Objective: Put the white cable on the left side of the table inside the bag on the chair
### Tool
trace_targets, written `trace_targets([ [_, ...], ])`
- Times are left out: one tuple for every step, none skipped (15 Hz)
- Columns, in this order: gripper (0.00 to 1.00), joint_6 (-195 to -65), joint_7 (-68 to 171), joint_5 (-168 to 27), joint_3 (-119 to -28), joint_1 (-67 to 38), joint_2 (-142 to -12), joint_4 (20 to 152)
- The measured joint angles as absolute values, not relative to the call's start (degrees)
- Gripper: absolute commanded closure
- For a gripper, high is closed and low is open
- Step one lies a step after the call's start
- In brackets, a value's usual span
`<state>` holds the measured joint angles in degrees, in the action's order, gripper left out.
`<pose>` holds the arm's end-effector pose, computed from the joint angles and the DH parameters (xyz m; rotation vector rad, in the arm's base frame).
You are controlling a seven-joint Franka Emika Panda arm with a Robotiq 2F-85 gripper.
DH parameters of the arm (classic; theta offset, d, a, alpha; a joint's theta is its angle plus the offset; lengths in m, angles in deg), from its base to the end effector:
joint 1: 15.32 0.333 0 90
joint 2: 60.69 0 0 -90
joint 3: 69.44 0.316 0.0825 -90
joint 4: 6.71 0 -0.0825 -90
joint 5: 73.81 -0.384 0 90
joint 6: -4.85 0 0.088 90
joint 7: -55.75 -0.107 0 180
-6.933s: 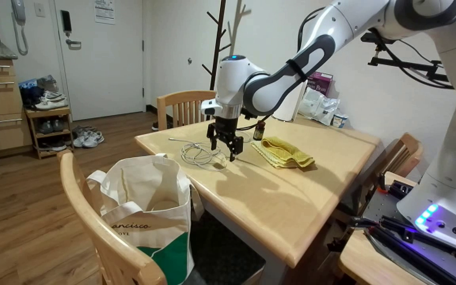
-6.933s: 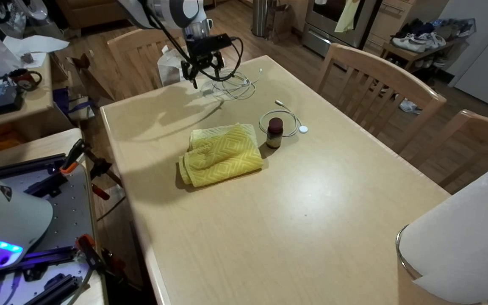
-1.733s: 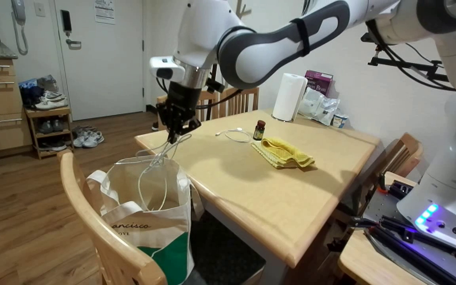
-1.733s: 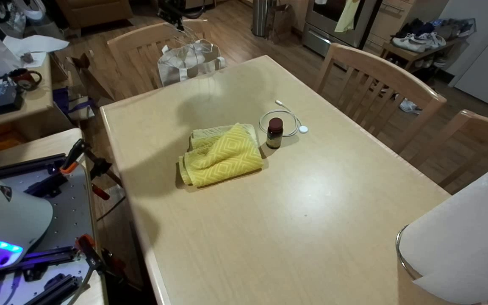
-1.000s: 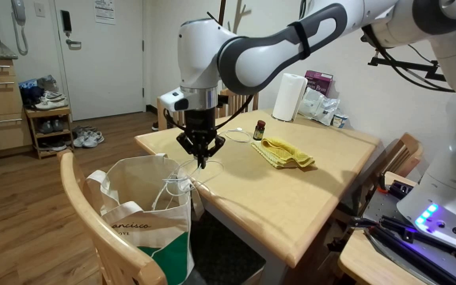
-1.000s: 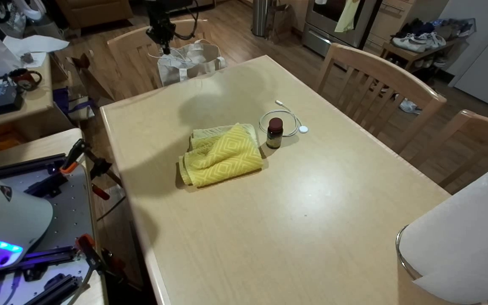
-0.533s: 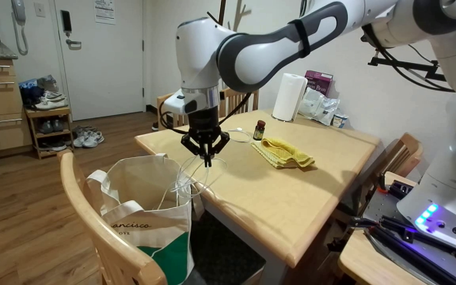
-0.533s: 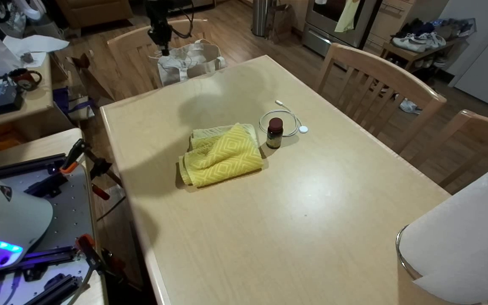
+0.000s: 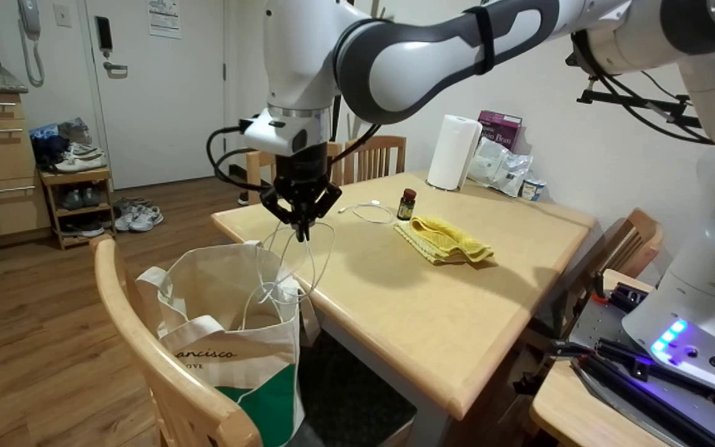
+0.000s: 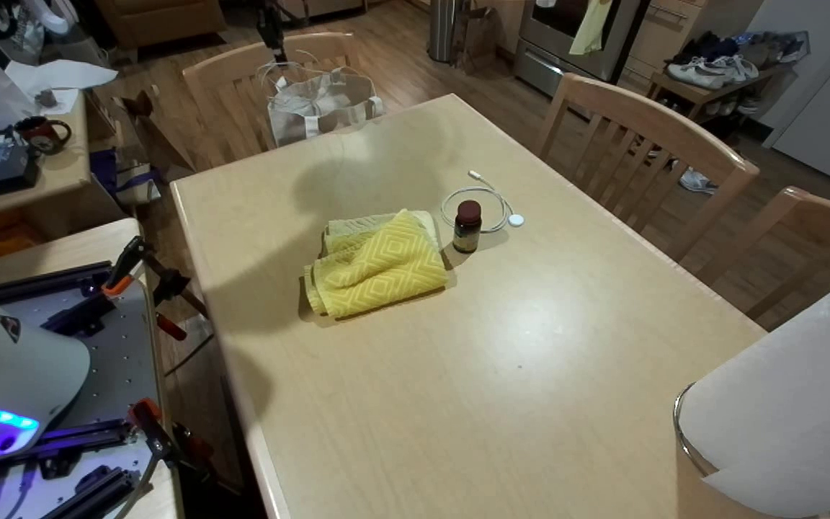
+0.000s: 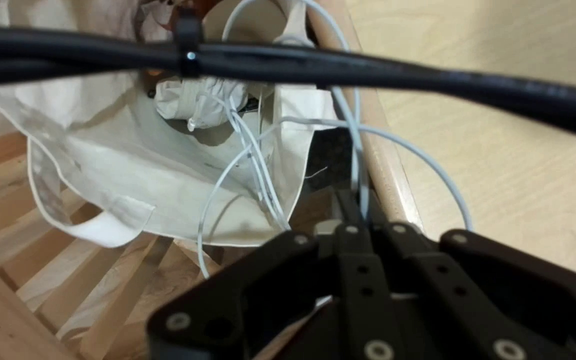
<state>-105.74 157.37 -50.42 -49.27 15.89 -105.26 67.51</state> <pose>0.5232 0.5135 0.2917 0.5945 3.0024 -0.2131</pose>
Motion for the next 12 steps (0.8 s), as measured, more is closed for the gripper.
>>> trace_targets([
  [0.97, -105.8, 160.1, -50.4, -49.2, 16.2, -105.4, 66.9],
  [0.97, -105.8, 162.9, -50.4, -49.2, 16.5, -105.6, 66.3],
  [0.97, -105.8, 165.9, -50.4, -49.2, 16.7, -105.9, 65.8],
  [0.97, -105.9, 169.0, -50.4, -49.3, 16.8, -106.3, 65.3],
  [0.97, -106.3, 172.0, -50.4, -49.4, 16.8, -106.9, 64.7],
  [0.97, -107.0, 174.9, -50.4, -49.6, 16.9, -107.5, 64.2],
  [0.97, -107.7, 177.3, -50.4, -50.0, 17.2, -108.2, 63.6],
  [0.97, -107.9, 178.6, -50.4, -50.5, 17.4, -109.0, 62.9],
  [0.97, -107.8, 179.0, -50.4, -51.4, 17.9, -109.8, 62.1],
  [0.97, -107.5, 179.1, -50.3, -52.5, 18.6, -110.7, 61.1],
  [0.97, -107.3, 179.0, -50.1, -53.9, 19.5, -111.5, 60.0],
  [0.97, -106.9, 178.9, -50.0, -55.2, 20.4, -112.5, 58.7],
])
